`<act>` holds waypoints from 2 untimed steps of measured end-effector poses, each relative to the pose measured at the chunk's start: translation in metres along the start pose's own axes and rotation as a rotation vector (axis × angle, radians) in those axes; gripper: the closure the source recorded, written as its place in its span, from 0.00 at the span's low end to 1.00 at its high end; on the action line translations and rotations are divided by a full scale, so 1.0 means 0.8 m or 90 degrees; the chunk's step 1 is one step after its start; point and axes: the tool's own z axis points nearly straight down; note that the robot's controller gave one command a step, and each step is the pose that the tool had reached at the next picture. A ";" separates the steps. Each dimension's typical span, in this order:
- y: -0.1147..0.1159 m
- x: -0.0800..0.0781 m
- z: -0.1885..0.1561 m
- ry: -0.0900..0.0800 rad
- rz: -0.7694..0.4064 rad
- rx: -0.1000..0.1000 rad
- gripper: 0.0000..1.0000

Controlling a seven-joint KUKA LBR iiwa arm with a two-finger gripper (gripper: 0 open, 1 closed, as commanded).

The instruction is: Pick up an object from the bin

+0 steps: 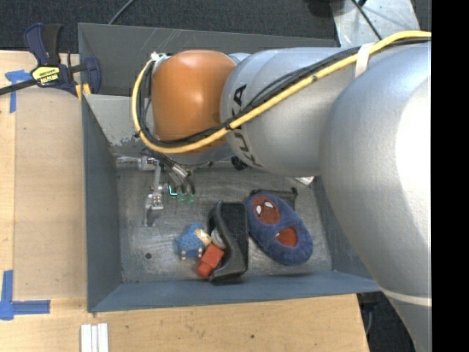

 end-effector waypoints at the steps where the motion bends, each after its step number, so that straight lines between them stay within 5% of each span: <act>1: -0.094 -0.016 0.095 -0.001 -0.021 0.003 0.00; 2: -0.166 0.043 0.097 -0.017 -0.028 -0.005 0.00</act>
Offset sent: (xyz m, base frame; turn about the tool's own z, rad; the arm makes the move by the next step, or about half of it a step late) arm 0.0129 -0.0695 -0.0719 -0.0396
